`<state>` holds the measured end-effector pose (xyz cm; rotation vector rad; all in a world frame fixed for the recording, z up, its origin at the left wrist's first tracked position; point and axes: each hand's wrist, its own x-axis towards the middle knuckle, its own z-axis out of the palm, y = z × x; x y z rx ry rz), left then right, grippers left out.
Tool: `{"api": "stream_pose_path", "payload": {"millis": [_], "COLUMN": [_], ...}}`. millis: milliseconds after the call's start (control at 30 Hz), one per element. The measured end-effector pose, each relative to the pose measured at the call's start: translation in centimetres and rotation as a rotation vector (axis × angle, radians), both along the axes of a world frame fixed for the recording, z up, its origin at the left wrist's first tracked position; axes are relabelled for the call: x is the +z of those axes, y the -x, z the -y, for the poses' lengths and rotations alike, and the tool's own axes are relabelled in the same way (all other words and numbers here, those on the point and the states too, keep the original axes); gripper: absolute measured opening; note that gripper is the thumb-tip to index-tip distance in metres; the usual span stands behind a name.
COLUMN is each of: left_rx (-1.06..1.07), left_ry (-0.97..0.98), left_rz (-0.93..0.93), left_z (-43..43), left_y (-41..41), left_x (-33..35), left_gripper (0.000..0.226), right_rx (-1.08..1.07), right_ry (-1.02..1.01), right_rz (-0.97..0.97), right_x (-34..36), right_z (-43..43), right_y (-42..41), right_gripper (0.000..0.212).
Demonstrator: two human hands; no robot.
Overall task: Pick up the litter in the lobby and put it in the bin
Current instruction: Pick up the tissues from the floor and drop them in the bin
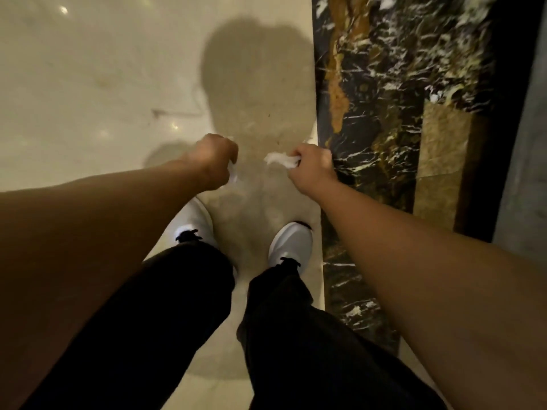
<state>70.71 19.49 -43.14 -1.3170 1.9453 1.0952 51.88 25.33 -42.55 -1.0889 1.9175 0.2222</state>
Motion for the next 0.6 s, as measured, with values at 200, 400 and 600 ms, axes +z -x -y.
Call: {"api": "stream_pose_path", "payload": {"millis": [200, 400, 600], "left_rx": [0.211, 0.243, 0.340], "left_ry": [0.111, 0.180, 0.297], "left_rz": [-0.053, -0.084, -0.251], "left_z": [4.5, 2.1, -1.4], "left_y": [-0.5, -1.5, 0.5], "left_x": [21.3, 48.1, 66.2], "left_gripper": [0.043, 0.030, 0.044], "right_rx": [0.071, 0.223, 0.024], "right_ry": [0.034, 0.004, 0.226], "right_rz": [0.064, 0.147, 0.132], "right_x": [20.1, 48.2, 70.3], "right_z": [5.2, 5.1, 1.8], "right_y": [0.5, 0.8, 3.5], "right_gripper": [0.031, 0.028, 0.018]}}
